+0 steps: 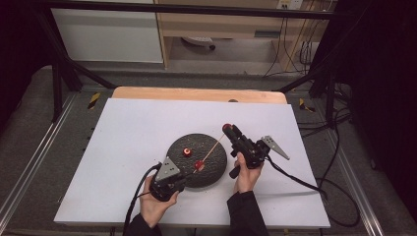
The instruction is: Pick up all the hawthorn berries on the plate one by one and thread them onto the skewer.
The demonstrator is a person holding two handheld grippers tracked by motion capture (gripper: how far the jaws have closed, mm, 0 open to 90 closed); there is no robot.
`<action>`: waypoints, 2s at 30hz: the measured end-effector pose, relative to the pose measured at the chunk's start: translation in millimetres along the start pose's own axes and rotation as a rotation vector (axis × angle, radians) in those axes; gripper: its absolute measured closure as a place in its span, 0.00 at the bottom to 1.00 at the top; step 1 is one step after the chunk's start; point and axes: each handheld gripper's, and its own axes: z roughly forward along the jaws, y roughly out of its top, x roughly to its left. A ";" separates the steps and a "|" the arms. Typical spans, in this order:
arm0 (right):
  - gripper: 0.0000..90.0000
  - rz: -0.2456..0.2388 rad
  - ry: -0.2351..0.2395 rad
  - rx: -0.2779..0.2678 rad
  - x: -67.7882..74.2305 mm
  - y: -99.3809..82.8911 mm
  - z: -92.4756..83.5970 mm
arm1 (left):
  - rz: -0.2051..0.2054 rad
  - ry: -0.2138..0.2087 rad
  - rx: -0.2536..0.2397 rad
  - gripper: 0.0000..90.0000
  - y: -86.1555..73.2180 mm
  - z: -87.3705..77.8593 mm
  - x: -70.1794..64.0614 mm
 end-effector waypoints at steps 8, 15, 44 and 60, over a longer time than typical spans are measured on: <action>0.68 0.000 0.009 -0.009 1.2 -3.2 -0.8 | -0.026 0.013 -0.017 0.98 4.8 5.1 -4.7; 0.68 0.006 0.021 -0.009 2.5 -5.1 -2.3 | -0.024 0.024 -0.032 0.98 11.0 11.1 -8.7; 0.69 0.085 0.065 0.112 2.2 -12.6 -14.1 | 0.023 0.044 -0.019 0.99 25.4 27.8 -9.9; 0.69 0.063 0.085 0.191 4.4 -23.0 -19.7 | 0.033 0.042 -0.004 0.99 32.4 35.5 -11.2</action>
